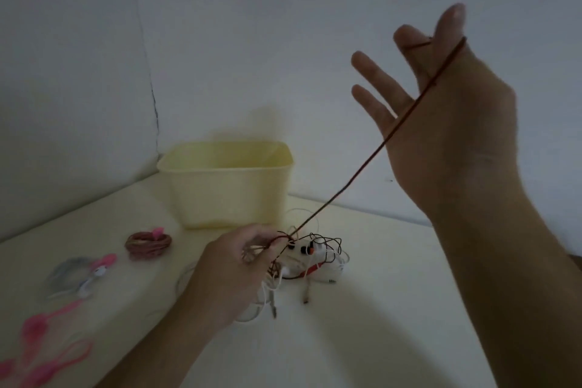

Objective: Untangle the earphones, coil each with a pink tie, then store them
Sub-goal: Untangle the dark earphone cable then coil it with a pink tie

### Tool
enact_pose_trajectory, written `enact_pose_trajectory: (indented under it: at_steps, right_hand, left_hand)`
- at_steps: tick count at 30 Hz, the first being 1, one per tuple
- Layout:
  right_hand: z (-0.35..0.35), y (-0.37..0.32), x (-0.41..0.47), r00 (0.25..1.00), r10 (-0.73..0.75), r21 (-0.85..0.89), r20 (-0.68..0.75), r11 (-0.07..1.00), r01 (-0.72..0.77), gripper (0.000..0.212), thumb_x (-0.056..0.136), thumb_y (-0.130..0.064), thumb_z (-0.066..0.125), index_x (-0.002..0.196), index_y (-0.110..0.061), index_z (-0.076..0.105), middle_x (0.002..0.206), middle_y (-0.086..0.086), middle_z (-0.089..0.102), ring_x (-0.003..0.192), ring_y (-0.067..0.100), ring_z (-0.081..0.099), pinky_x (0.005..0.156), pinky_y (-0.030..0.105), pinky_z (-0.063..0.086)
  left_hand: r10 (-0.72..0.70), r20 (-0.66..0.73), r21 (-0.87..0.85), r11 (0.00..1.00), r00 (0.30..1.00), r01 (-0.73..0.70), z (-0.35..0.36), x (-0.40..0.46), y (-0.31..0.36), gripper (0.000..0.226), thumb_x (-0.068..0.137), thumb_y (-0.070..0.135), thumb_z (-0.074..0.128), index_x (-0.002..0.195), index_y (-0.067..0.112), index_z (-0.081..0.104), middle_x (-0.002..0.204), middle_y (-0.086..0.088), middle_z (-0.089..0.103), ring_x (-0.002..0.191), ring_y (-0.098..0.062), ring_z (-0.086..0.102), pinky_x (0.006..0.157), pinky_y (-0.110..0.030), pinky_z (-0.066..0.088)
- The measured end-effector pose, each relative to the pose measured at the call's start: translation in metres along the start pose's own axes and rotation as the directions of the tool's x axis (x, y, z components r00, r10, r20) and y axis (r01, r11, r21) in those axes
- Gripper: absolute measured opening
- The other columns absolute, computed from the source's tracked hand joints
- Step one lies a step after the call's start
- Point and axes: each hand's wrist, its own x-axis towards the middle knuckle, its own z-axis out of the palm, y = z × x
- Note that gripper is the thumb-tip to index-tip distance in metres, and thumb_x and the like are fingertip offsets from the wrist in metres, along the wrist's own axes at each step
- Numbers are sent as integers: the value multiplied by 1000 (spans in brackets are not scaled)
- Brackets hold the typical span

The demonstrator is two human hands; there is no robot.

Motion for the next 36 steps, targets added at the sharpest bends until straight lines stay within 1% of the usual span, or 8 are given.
enact_pose_trajectory:
  at_steps: [5,10,15,18,21,26,30,36]
  right_hand:
    - [-26,-12,10,996,-14,47,-91,999,18,32,105,-46,58,126,-24,63,148,8,58,106,31,79,93,46,58]
    - [-44,-2,21,971,114,-225,-209,961,-161,27,104,-44,60,109,-20,70,126,8,72,93,29,81,71,38,62]
    - [-60,36,23,901,391,-652,-189,636,-413,24,104,-29,63,101,-6,72,92,8,79,66,27,74,58,33,56]
    - [-62,57,16,834,537,-855,-125,368,-365,32,101,-28,68,95,2,76,91,14,80,66,27,74,58,32,54]
    - [-58,78,8,809,587,-929,-20,288,-232,28,99,-32,71,88,-8,79,89,9,80,66,19,75,57,31,55]
    - [-43,106,-12,755,579,-868,307,496,-27,11,91,-19,81,95,-30,81,100,-15,77,67,5,66,67,24,54]
    - [-41,121,-17,840,440,-841,316,541,33,13,96,-20,76,84,-23,79,79,-1,77,63,12,66,65,36,57]
    - [-42,105,-5,960,241,-404,142,899,-166,26,107,-5,57,92,10,72,93,30,74,74,31,70,70,34,63]
  left_hand:
    - [2,-1,171,985,1000,-2,1,1,-14,30,91,8,75,95,37,79,92,26,76,88,8,69,71,-4,45]
    - [82,-80,171,983,993,-67,1,-1,-8,14,94,20,74,93,33,79,90,21,76,87,1,70,72,-8,46]
    - [73,-137,0,997,988,-73,-4,-3,3,10,96,20,72,90,25,77,91,16,77,94,-2,70,82,-19,51]
    - [52,-152,-128,989,987,-72,-9,-4,9,10,95,17,72,90,23,79,94,8,79,95,-9,71,84,-25,55]
    - [34,-162,-213,975,986,-69,-13,-4,14,16,93,20,74,90,34,80,97,9,80,98,-11,72,89,-31,52]
    - [38,-77,-370,927,996,-64,-16,-8,21,21,81,34,74,100,37,82,103,0,80,103,-22,73,93,-34,55]
    - [64,-30,-433,898,997,-71,-17,-8,22,30,82,19,78,110,29,79,104,2,79,99,-13,73,83,-25,58]
    - [65,58,64,996,996,-69,-2,-5,-7,25,88,23,76,107,39,71,97,13,70,90,-5,66,80,-26,55]
